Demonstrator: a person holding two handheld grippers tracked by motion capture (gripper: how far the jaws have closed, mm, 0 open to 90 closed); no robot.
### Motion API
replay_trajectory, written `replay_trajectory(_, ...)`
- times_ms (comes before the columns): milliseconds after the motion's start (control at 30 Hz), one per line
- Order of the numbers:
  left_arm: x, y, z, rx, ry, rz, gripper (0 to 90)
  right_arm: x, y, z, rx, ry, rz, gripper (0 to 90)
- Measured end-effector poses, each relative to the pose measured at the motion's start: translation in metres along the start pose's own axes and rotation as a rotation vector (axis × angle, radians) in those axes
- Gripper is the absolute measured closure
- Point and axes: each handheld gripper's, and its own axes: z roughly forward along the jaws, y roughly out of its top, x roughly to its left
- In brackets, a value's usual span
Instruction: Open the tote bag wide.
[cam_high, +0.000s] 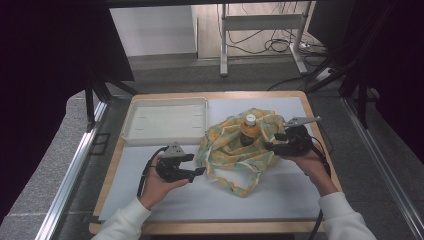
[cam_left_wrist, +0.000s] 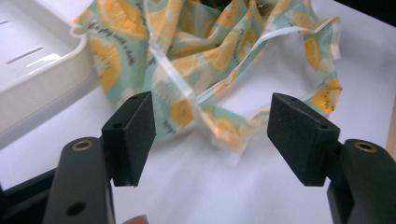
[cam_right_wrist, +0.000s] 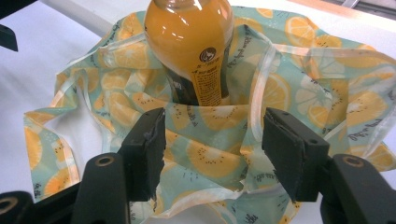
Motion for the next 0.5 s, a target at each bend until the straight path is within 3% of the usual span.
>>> replay_trajectory(500,0.002,-0.021,-0.011,0.019,0.039,-0.016,32.6,0.01,0.016,0.0,0.012,-0.007,-0.03,36.3)
